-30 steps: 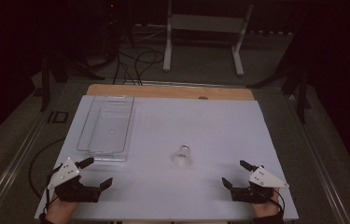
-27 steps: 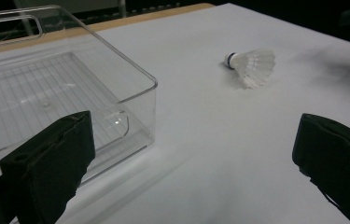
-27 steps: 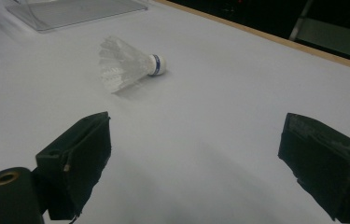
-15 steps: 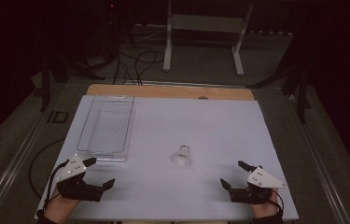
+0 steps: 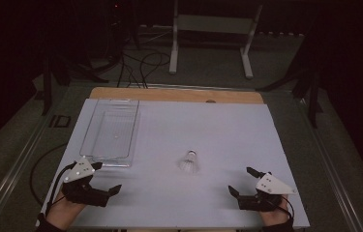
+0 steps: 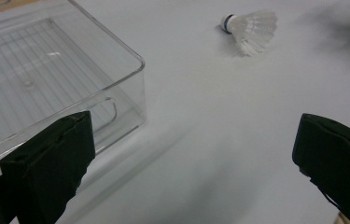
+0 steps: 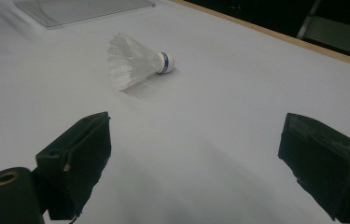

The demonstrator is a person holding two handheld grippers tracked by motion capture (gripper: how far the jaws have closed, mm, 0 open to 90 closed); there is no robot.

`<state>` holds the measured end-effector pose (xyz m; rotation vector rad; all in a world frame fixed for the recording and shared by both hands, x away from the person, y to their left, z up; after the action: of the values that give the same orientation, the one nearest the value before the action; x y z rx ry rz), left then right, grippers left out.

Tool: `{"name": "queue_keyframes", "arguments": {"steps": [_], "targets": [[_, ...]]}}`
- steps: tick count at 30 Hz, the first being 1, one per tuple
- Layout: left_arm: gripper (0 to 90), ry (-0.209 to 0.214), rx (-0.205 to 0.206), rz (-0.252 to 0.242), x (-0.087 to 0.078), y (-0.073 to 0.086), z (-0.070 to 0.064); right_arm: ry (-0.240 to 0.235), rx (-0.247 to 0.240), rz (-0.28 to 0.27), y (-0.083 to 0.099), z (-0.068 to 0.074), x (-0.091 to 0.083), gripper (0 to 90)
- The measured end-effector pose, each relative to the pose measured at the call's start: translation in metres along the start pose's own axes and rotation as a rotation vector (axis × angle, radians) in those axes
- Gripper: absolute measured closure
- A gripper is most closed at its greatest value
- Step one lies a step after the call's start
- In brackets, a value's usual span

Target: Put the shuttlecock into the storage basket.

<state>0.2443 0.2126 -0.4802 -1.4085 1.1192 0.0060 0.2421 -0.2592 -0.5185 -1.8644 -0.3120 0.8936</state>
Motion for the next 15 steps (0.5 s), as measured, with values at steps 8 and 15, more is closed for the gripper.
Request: {"name": "queue_keyframes", "arguments": {"steps": [8, 15], "targets": [[0.0, 0.009, 0.004, 0.050, 0.0042, -0.0013, -0.0029, -0.001, -0.003, 0.000, -0.0001, 0.0000, 0.0002, 9.4], [0.0, 0.008, 0.024, 0.115, 0.0083, -0.0051, -0.0078, -0.005, -0.002, 0.004, 0.0002, 0.0001, 0.0007, 9.4]]}}
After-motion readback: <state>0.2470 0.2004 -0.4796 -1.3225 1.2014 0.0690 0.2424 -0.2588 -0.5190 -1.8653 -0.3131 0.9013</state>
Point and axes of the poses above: each handheld gripper's, and its own axes: x roughly forward along the jaws, y roughly out of its underside, z roughly to its left, the point moved 4 cm from there along x, roughly forward along the jaws, and after that the axes turned 10 degrees about -x, right-handed, at the moved point
